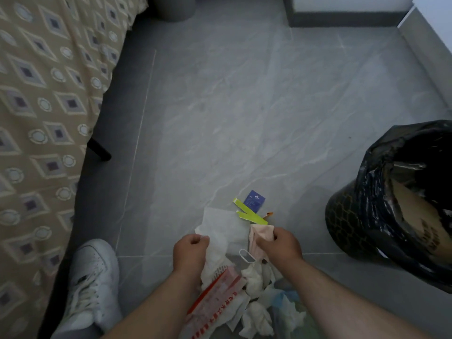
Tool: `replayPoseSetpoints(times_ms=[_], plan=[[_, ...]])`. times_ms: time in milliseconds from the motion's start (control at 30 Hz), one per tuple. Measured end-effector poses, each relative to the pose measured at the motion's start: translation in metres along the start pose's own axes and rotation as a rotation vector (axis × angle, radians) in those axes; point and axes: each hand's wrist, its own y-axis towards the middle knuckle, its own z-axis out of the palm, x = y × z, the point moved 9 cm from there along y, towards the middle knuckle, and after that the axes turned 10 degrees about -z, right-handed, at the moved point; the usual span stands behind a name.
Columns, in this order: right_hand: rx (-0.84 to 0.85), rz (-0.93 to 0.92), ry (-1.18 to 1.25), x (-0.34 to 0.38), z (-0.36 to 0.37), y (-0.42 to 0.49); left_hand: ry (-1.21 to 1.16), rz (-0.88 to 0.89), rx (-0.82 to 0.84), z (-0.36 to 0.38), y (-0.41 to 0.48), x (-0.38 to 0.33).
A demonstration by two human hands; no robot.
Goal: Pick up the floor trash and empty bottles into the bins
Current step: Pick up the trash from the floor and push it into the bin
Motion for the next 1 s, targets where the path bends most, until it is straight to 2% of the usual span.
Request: replayPoseSetpoints(times_ms=[233,400,567,800,1000], plan=[[-0.002,-0.005,0.163,-0.006,-0.019,-0.002,-0.402,-0.149,0.095,-0.002,-0.006,-0.013],[0.025,-0.022,0.278,0.011,-0.042,-0.006,-0.533,-0.178,0.229,-0.002,-0.023,-0.043],[0.022,-0.085,0.39,0.07,-0.085,-0.016,-0.591,-0.087,0.335,-0.009,-0.051,-0.092],[0.052,-0.247,0.347,0.158,-0.184,-0.047,-0.623,0.067,0.491,-0.004,-0.137,-0.172],[-0.012,-0.321,0.45,0.179,-0.3,-0.086,-0.665,0.138,0.706,0.03,-0.224,-0.214]])
